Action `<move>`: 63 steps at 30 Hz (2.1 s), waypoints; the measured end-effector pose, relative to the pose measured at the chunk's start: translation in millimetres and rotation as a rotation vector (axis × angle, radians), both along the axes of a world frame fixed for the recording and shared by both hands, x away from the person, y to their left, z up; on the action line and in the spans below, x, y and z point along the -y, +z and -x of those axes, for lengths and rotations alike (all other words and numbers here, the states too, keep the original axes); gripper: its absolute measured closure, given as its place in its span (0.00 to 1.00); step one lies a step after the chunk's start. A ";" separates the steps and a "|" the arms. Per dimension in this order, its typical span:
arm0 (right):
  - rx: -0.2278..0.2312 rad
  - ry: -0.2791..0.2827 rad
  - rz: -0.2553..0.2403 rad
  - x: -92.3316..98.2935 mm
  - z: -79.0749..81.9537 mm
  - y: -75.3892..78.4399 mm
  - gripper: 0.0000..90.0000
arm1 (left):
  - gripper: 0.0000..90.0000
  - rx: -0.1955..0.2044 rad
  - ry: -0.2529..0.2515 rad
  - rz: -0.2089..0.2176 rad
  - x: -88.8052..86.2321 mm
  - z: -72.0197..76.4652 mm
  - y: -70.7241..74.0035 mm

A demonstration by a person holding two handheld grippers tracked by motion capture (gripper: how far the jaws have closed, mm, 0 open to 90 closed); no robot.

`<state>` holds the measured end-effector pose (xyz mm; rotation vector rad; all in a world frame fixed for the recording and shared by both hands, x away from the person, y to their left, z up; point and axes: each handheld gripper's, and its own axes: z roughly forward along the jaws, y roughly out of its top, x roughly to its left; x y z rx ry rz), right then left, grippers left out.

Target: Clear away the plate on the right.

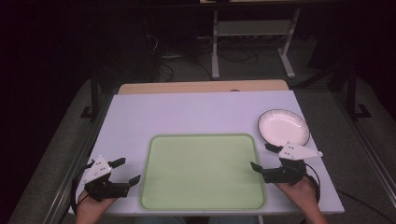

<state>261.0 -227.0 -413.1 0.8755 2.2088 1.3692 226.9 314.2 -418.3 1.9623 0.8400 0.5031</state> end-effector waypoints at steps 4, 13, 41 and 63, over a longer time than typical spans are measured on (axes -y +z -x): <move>-0.001 -0.009 -0.017 4.3 0.6 1.0 0.16 | 0.17 0.001 -0.004 -0.003 1.3 0.0 0.2; -0.014 -0.001 -0.019 4.9 0.5 1.2 0.16 | 0.17 0.001 -0.011 -0.013 1.2 0.3 -0.2; -0.115 0.003 0.008 31.3 -4.8 8.1 0.16 | 0.17 0.008 0.004 -0.002 -1.6 2.5 1.3; -0.189 -0.055 0.034 73.4 -8.7 17.5 0.17 | 0.17 0.005 0.021 0.012 -6.2 2.1 1.3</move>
